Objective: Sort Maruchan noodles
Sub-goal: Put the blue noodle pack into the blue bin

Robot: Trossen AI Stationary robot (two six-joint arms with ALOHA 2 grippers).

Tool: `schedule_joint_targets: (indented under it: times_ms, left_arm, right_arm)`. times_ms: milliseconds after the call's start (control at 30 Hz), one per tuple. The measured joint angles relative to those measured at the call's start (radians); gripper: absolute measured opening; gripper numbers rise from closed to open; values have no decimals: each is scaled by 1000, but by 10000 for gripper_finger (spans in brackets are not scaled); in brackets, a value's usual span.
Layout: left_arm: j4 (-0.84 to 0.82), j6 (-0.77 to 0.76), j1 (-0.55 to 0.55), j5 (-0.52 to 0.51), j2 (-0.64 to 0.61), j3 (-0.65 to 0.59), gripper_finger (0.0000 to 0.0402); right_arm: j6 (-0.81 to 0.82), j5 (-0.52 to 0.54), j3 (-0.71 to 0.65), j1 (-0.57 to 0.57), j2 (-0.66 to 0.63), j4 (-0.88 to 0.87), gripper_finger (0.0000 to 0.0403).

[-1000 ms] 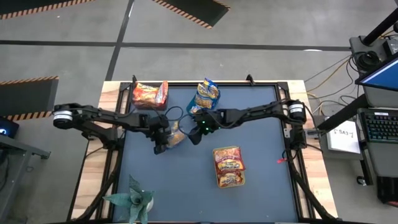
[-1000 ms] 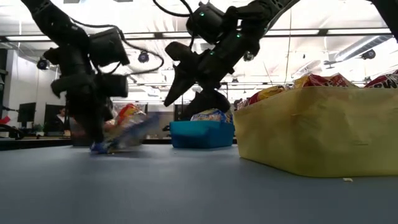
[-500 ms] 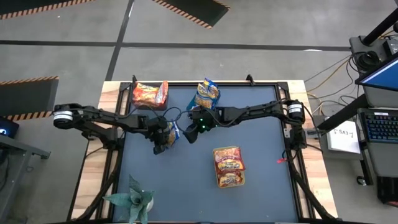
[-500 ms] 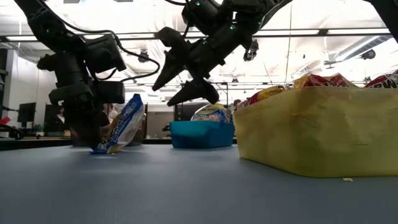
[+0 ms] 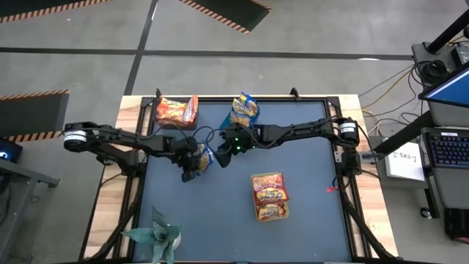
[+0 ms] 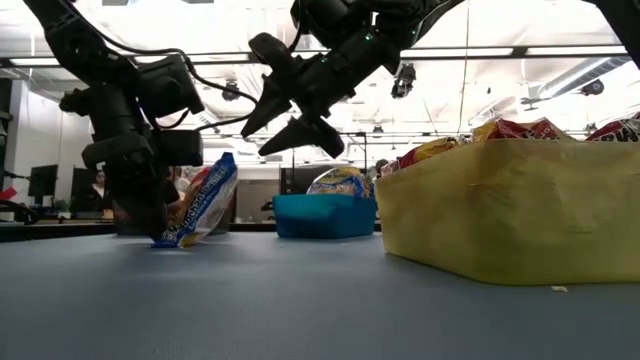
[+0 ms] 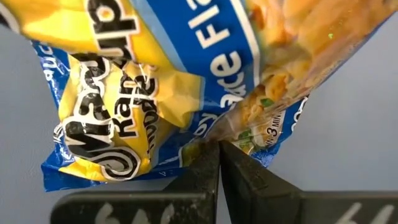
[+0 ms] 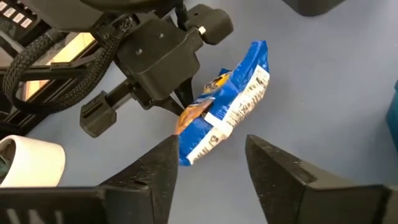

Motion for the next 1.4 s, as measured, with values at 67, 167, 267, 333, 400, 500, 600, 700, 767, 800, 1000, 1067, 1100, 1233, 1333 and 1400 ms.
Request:
schedule_joint_targets:
  times_ms: [67,167,267,333,400,500,600,700,767,800,1000,1067,1100,1233,1333,1400]
  left_arm:
    - [6,0,0,0,0,0,0]
    - [21,1,0,-11,1,0,0]
    - [32,1,0,-26,3,0,0]
    - [35,1,0,-26,6,0,0]
    - [42,1,0,-26,8,0,0]
    - [50,8,0,-27,9,0,0]
    - [64,12,0,-29,9,0,0]
    - [79,13,0,-29,9,0,0]
    - [82,13,0,-29,9,0,0]
    - [82,13,0,-29,9,0,0]
    - [85,13,0,-28,9,-2,0]
    - [86,13,0,-28,9,-3,0]
    - [89,13,0,-28,9,-4,0]
    - [97,12,0,-28,9,-6,0]
    - [98,13,0,-28,9,-6,0]
    - [99,13,0,-28,9,-6,0]
  right_arm:
    - [-1,1,0,0,0,3,168]
    - [1,1,0,0,0,3,174]
    - [2,8,0,0,0,3,201]
    - [9,32,-1,0,0,3,224]
    - [10,49,-1,0,0,3,250]
    - [10,55,-1,0,0,6,286]
    - [10,55,-2,0,1,7,315]
    - [10,54,-2,0,31,35,333]
    - [10,51,-2,0,67,57,337]
    - [10,51,-2,0,85,58,338]
    - [7,40,29,-15,155,63,331]
    - [-14,27,41,-18,172,71,328]
    - [-16,9,47,-18,182,82,327]
    - [-35,-55,65,-18,217,112,326]
    - [-35,-62,80,-19,221,111,317]
    - [-36,-62,81,-19,221,104,298]
